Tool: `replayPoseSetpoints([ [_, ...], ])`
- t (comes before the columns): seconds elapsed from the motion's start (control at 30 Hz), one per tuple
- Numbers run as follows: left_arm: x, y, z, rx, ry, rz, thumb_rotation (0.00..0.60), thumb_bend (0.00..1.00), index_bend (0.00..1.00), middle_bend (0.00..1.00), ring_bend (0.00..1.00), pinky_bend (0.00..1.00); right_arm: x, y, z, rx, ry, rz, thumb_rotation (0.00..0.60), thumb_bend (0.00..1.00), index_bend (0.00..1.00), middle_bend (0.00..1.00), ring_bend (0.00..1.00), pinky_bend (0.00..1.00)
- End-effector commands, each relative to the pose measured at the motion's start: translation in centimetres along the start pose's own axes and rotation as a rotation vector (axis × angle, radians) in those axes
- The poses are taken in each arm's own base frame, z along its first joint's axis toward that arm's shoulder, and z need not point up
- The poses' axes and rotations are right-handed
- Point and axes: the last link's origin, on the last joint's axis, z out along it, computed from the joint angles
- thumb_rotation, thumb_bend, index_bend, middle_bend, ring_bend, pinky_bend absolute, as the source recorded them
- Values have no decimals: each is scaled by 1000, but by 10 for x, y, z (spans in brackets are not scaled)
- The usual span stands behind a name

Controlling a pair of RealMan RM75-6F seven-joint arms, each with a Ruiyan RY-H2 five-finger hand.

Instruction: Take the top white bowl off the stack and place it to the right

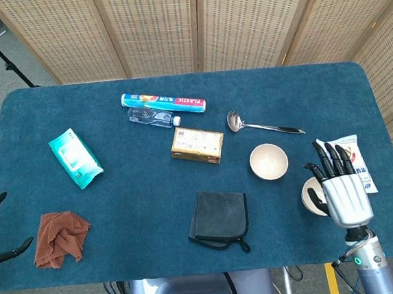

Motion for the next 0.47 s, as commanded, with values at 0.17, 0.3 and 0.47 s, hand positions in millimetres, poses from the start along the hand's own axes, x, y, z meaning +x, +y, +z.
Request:
replayPoseSetpoints([
  [0.17,-6,0,0,8,9,29,424,168,0,0,0,0,5,41,-39,-49,74,124,600,360,322,64,0,81],
  [0.3,-12,0,0,8,7,54,423,168,0,0,0,0,5,54,-44,-62,87,167,600,359,321,64,0,81],
  [0.47,-19,-1,1,12,-2,79,422,168,0,0,0,0,7,69,-44,-80,92,202,600,337,322,64,0,81],
])
